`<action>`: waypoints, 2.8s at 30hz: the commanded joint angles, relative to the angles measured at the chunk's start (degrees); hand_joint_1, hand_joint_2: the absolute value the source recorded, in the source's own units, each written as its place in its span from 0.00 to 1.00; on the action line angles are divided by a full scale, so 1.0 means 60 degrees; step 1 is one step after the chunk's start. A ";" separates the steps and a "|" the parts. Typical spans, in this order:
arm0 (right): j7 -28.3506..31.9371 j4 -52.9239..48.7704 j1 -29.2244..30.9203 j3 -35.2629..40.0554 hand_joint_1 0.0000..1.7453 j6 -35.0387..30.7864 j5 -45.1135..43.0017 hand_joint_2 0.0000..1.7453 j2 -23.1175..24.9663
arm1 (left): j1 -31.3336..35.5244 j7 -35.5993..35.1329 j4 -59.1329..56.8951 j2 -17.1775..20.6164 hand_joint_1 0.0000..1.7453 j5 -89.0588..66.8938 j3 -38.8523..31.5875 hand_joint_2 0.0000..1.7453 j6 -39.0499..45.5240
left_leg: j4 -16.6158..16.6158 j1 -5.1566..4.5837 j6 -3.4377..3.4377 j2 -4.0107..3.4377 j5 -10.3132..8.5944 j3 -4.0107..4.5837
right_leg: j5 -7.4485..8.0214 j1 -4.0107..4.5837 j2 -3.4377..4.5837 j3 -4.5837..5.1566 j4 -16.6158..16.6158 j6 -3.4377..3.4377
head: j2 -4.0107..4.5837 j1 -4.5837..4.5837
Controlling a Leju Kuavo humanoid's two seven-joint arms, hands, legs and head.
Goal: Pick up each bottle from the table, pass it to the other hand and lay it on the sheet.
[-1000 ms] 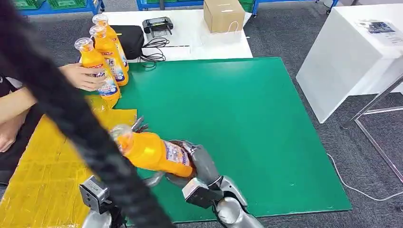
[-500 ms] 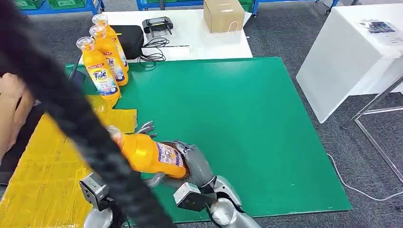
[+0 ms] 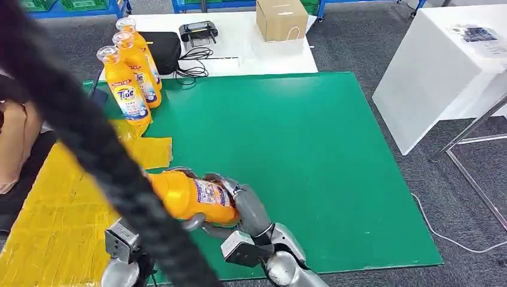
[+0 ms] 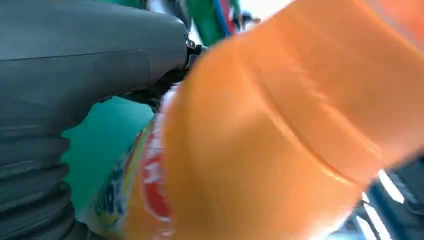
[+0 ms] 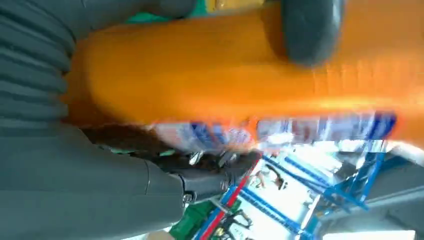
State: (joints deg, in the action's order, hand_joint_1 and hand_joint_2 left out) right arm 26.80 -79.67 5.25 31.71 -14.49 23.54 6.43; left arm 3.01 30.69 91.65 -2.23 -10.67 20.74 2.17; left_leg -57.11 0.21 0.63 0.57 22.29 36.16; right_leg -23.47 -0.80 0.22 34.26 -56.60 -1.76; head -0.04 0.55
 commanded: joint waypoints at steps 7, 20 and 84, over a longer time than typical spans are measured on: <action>0.0000 -0.2887 -0.1546 -0.2930 0.00 0.0283 -0.1344 1.00 -0.0411 | 0.2610 -0.4458 -0.2961 0.3269 1.00 -1.0894 -0.1386 1.00 0.2777 | 0.0007 0.0005 -0.0008 0.0018 -0.0002 -0.0020 | -0.0011 0.0004 -0.0019 -0.0018 0.0000 0.0011 | 0.0000 0.0004; -0.0019 -0.3080 -0.1094 -0.2667 0.00 0.0568 -0.1510 1.00 -0.0302 | 0.3954 -0.4958 -0.6660 0.3365 1.00 -1.2416 -0.0357 1.00 0.2250 | -0.0002 0.0022 -0.0017 -0.0020 0.0003 -0.0028 | 0.0007 0.0027 0.0005 -0.0025 0.0007 0.0037 | 0.0000 0.0004; -0.0209 -0.2149 -0.2553 -0.3385 0.00 0.1442 -0.1910 1.00 -0.0802 | -0.2293 0.0387 0.0589 0.0194 0.00 -0.1044 0.0222 1.00 0.1383 | 0.0006 -0.0012 -0.0024 -0.0002 0.0066 -0.0019 | -0.0032 -0.0013 0.0016 -0.0025 0.0022 0.0005 | 0.0000 0.0007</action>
State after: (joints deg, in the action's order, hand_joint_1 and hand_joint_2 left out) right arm 24.32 -97.57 -6.92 17.29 -8.03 13.76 1.40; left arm 2.16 27.88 80.65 6.66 -40.00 16.59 22.41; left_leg -57.10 0.10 0.52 0.54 22.59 36.24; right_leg -23.59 -0.92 0.31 34.35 -56.57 -1.71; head -0.04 0.59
